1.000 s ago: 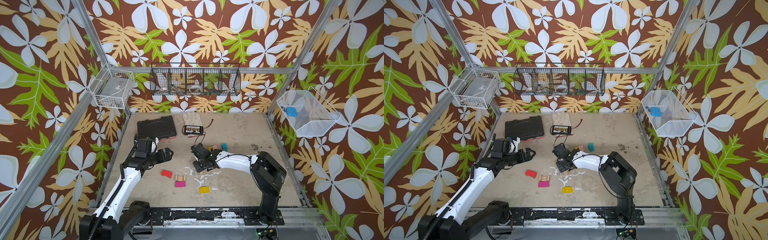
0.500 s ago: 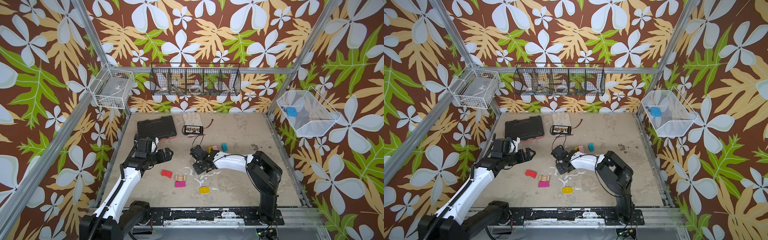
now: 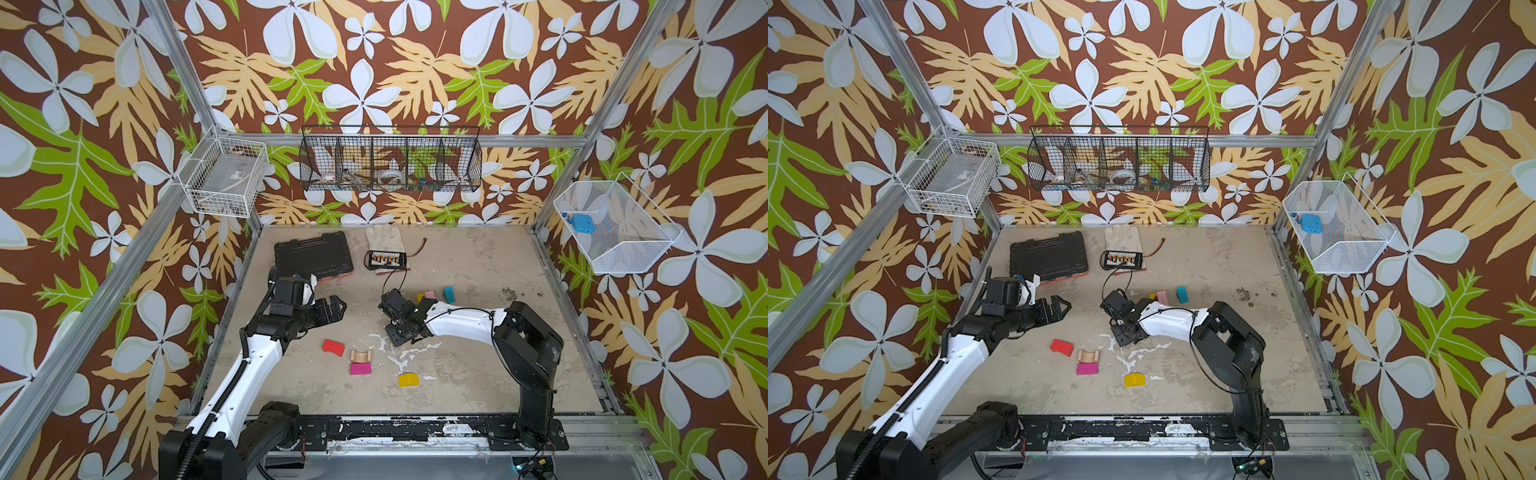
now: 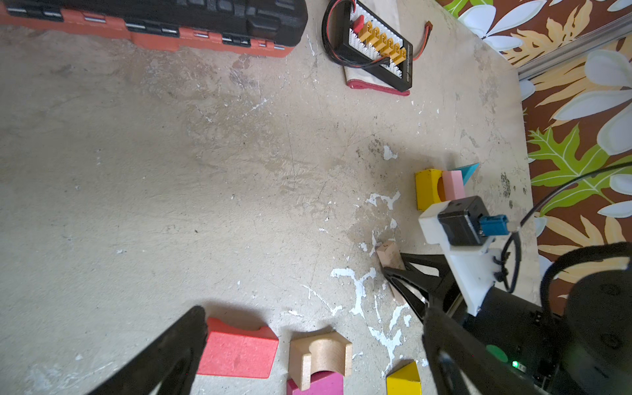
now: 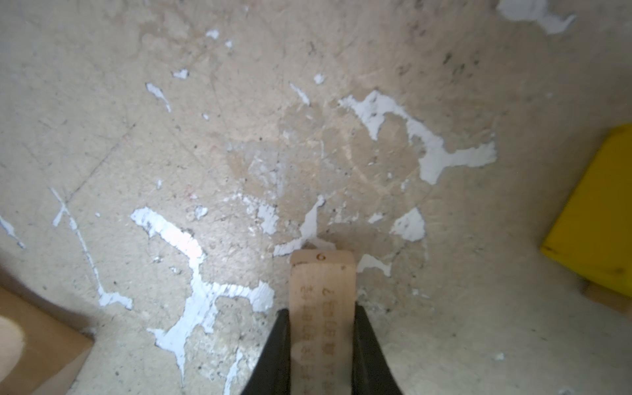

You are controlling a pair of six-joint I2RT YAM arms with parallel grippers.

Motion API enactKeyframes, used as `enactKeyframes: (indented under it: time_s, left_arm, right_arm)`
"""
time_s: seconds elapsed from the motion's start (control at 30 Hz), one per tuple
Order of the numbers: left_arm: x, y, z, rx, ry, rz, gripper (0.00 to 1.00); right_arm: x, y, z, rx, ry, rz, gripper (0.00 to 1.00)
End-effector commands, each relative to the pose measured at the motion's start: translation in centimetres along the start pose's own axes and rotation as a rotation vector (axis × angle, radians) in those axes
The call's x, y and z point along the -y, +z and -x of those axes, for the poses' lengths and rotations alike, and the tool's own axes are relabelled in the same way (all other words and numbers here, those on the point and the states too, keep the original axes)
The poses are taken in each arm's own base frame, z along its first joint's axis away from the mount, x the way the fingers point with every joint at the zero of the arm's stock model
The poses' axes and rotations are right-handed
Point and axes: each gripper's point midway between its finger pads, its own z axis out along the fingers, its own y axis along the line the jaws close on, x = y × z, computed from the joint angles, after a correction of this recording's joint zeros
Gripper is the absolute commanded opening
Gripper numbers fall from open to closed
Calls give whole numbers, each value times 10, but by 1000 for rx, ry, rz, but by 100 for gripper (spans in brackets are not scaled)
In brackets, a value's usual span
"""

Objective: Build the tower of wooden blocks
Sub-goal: 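Carry the printed wooden bar toward the block stack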

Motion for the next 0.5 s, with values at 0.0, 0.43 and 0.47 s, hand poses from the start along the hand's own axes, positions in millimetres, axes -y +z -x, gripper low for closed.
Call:
enactKeyframes:
  time_s: [0.0,0.43,0.47]
  left_arm:
    - [0,-2,2,9,1,4,100]
    - [1,-2,1,9,4,-3,100]
    - [1,-2,2,11,5,-4,100]
  right_arm:
    - [22,-17,14,39,62,-59,6]
    - [98,-38,57,93,287,-71,5]
    - [100,-37,59,94,290,-82,5]
